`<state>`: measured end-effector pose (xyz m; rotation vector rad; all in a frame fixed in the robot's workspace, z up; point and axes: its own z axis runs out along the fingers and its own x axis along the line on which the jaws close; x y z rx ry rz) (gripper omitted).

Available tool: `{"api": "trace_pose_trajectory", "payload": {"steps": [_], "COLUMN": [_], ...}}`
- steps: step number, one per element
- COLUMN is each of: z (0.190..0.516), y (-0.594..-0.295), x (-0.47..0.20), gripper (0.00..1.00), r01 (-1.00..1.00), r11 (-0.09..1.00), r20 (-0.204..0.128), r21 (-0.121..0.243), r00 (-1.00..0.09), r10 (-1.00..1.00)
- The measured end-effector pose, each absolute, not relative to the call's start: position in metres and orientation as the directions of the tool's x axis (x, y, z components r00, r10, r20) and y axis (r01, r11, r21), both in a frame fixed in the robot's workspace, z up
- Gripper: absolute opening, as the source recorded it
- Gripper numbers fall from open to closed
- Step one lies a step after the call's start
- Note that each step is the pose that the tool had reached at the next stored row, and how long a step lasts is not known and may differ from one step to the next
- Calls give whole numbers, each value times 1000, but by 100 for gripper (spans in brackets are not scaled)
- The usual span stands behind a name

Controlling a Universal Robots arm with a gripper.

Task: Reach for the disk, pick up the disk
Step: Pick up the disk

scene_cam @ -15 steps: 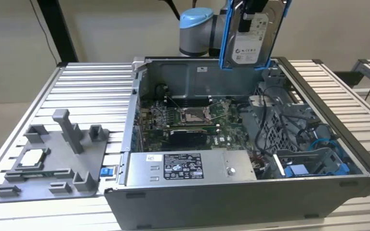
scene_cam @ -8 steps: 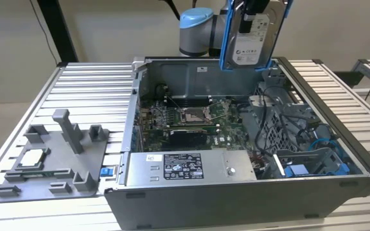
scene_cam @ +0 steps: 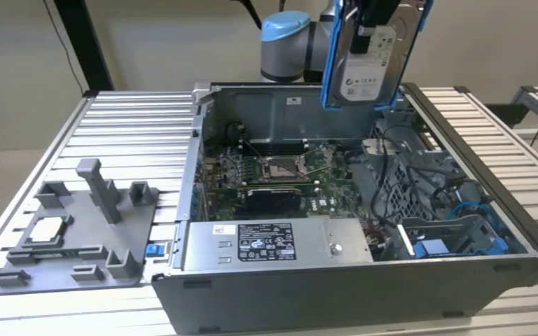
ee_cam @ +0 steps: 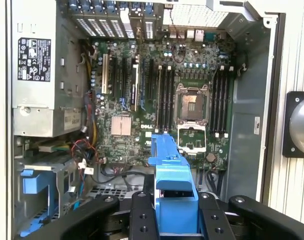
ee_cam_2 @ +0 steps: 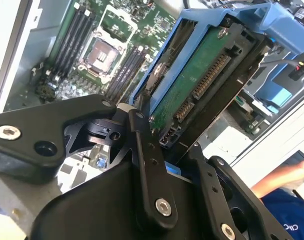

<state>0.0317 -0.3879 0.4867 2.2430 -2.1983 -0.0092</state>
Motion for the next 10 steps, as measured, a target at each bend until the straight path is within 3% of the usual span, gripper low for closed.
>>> {"api": "trace_pose_trajectory", "payload": {"steps": [10], "z": [486], "y": [-408], "x": [31], "gripper": [0], "r01": [-1000], "r11": [-17], "r20": [-3], "r21": [5], "r00": [17], "r10": [-1000]}}
